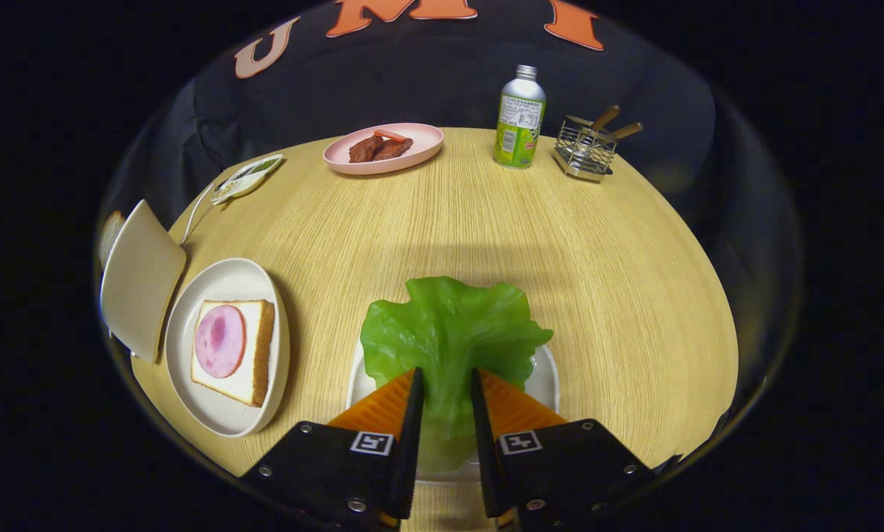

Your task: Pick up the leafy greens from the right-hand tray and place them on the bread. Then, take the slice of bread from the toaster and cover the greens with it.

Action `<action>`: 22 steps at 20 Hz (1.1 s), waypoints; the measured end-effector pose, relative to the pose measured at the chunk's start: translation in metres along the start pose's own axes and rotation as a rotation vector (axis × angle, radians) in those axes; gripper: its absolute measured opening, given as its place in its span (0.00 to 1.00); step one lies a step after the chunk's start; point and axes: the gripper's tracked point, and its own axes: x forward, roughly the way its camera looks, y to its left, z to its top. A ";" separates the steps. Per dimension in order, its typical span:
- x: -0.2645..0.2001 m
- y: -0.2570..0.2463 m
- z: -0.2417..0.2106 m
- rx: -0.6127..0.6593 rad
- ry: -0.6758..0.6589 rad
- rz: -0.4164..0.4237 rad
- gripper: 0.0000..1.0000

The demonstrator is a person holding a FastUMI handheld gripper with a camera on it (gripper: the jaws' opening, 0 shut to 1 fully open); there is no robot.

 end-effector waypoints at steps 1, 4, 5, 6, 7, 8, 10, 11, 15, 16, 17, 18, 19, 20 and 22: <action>0.000 0.000 0.001 0.007 -0.008 0.003 0.33; -0.003 0.005 0.003 0.044 -0.017 0.040 0.12; -0.005 0.007 0.004 0.061 -0.021 0.054 0.11; -0.009 0.010 0.008 0.075 -0.033 0.073 0.08; -0.014 0.014 0.012 0.091 -0.050 0.096 0.08; -0.019 0.018 0.017 0.102 -0.065 0.115 0.08; -0.029 0.023 0.022 0.098 -0.095 0.135 0.08; -0.033 0.025 0.023 0.091 -0.108 0.140 0.08; -0.049 0.043 0.025 0.077 -0.124 0.194 0.08; -0.053 0.046 0.028 0.069 -0.133 0.199 0.08; -0.057 0.052 0.030 0.066 -0.140 0.211 0.08; -0.061 0.060 0.032 0.065 -0.142 0.231 0.08; -0.065 0.068 0.034 0.061 -0.145 0.250 0.08; -0.068 0.075 0.036 0.053 -0.147 0.265 0.08; -0.071 0.089 0.040 0.033 -0.153 0.289 0.08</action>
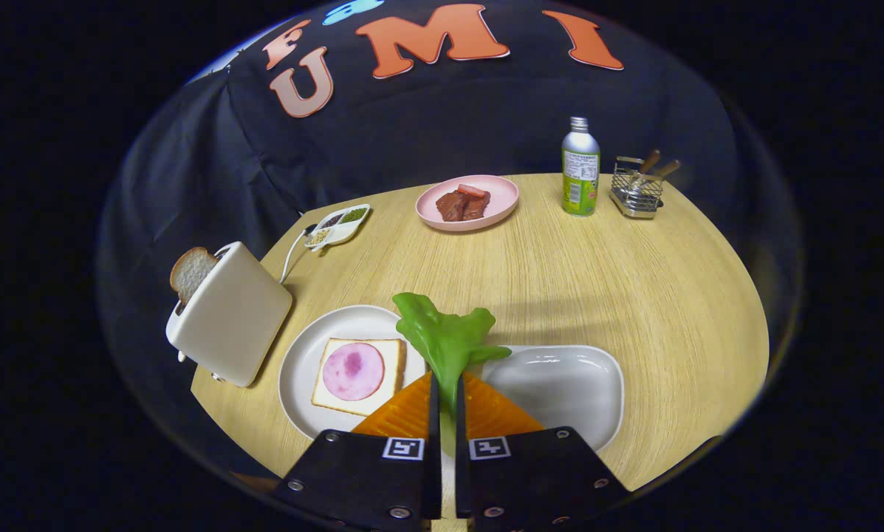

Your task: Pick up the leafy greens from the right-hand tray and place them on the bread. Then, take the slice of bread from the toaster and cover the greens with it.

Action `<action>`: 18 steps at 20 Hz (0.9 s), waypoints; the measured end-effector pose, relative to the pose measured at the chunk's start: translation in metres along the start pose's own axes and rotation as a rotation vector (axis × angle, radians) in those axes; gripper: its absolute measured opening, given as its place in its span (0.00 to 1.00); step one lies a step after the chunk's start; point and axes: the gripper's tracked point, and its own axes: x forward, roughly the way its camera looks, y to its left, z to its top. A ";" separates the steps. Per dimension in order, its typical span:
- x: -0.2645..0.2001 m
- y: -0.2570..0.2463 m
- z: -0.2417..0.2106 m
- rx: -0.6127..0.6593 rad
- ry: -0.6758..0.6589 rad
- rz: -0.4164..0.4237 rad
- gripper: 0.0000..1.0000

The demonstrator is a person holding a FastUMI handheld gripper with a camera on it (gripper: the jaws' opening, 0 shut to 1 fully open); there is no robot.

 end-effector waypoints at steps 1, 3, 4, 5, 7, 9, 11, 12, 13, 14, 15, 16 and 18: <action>0.002 0.007 0.001 -0.008 0.000 0.011 0.08; 0.006 0.023 0.002 -0.017 0.009 0.043 0.08; 0.008 0.032 0.000 -0.019 0.022 0.065 0.08; 0.011 0.039 -0.001 -0.020 0.036 0.081 0.08; 0.014 0.046 -0.004 -0.028 0.053 0.095 0.08; 0.019 0.056 -0.003 -0.036 0.057 0.107 0.08; 0.026 0.068 -0.004 -0.037 0.066 0.126 0.08; 0.029 0.074 -0.005 -0.040 0.071 0.134 0.08; 0.030 0.076 -0.007 -0.047 0.078 0.136 0.08; 0.033 0.078 -0.008 -0.053 0.083 0.132 0.08; 0.035 0.081 -0.010 -0.058 0.093 0.135 0.09; 0.037 0.084 -0.012 -0.058 0.102 0.143 0.10; 0.042 0.090 -0.014 -0.060 0.114 0.147 0.12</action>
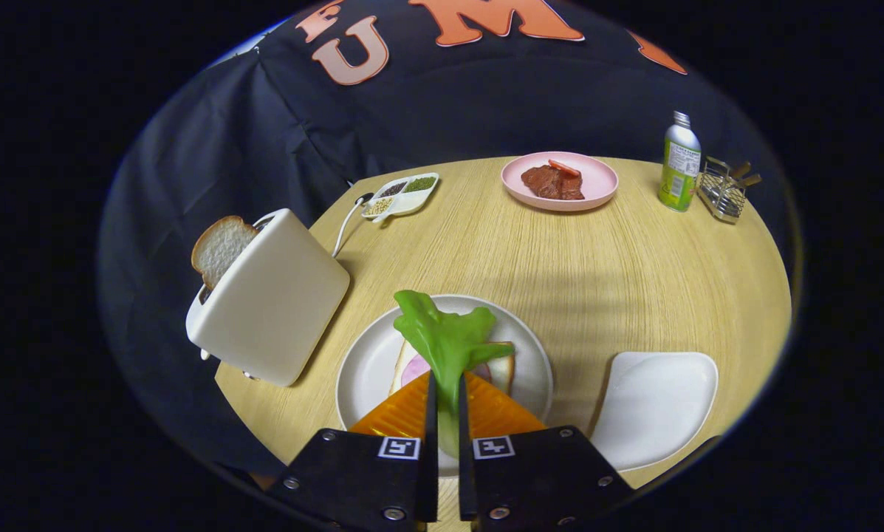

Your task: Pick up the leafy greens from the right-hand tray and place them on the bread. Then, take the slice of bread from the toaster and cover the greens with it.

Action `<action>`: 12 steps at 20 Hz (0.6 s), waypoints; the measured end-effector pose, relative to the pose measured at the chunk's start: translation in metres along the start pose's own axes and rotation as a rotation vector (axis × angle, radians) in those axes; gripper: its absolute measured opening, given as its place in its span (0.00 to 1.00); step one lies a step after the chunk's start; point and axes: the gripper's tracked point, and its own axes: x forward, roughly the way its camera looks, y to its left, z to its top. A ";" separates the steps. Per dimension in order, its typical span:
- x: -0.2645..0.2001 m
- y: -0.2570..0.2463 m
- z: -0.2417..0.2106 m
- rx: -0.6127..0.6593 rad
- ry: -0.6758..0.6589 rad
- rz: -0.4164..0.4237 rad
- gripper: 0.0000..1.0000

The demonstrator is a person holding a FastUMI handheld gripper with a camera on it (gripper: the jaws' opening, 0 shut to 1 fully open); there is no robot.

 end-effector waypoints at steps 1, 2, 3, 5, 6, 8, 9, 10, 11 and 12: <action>0.002 0.001 -0.001 -0.005 0.006 -0.004 0.12; 0.005 0.003 0.000 -0.010 0.007 -0.003 0.14; 0.007 0.004 -0.002 -0.013 0.013 -0.008 0.15; 0.008 0.005 -0.002 -0.033 0.016 -0.025 0.20; 0.010 0.004 -0.002 -0.052 0.017 -0.037 0.23; 0.009 0.009 -0.005 -0.093 0.021 -0.049 0.34; 0.008 0.010 -0.007 -0.120 0.021 -0.060 0.39; 0.007 0.011 -0.006 -0.149 0.017 -0.074 0.46; 0.007 0.012 -0.005 -0.175 0.012 -0.088 0.50; 0.006 0.013 -0.004 -0.194 0.007 -0.100 0.55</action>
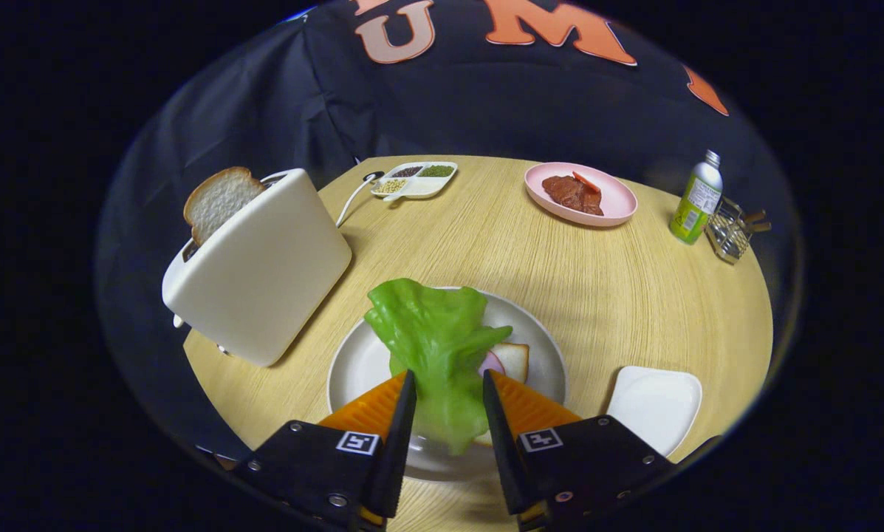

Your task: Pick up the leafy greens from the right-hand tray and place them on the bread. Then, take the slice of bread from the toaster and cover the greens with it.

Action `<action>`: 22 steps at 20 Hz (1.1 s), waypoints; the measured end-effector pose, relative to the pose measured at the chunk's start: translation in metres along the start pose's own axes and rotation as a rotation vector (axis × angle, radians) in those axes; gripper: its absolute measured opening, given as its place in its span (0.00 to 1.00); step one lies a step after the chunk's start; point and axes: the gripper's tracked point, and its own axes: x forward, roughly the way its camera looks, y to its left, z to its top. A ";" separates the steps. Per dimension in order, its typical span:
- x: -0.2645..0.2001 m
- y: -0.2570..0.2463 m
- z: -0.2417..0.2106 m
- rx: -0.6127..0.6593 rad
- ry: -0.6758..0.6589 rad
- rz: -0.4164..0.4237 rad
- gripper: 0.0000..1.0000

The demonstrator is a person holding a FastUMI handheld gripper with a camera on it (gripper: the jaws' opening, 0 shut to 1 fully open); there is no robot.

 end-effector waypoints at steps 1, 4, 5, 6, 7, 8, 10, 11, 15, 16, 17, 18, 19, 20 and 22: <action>0.001 0.000 0.002 -0.011 -0.003 -0.013 0.57; 0.002 -0.003 0.006 -0.012 -0.005 -0.053 0.60; 0.001 -0.002 0.009 -0.010 -0.012 -0.051 0.61; -0.002 0.000 0.013 -0.007 -0.019 -0.047 0.61; -0.007 0.006 0.018 -0.006 -0.027 -0.041 0.61; -0.011 0.011 0.024 -0.007 -0.036 -0.035 0.64; -0.022 0.021 0.037 -0.015 -0.051 -0.024 0.69; -0.028 0.027 0.044 -0.015 -0.056 -0.016 0.73; -0.047 0.057 0.072 -0.019 -0.061 0.027 0.85; -0.052 0.066 0.080 -0.033 -0.062 0.038 0.89; -0.057 0.077 0.086 -0.044 -0.062 0.055 0.90; -0.060 0.089 0.092 -0.050 -0.060 0.077 0.92; -0.064 0.102 0.098 -0.050 -0.057 0.102 0.94; -0.067 0.116 0.105 -0.045 -0.059 0.133 0.95; -0.074 0.142 0.120 -0.043 -0.055 0.176 0.95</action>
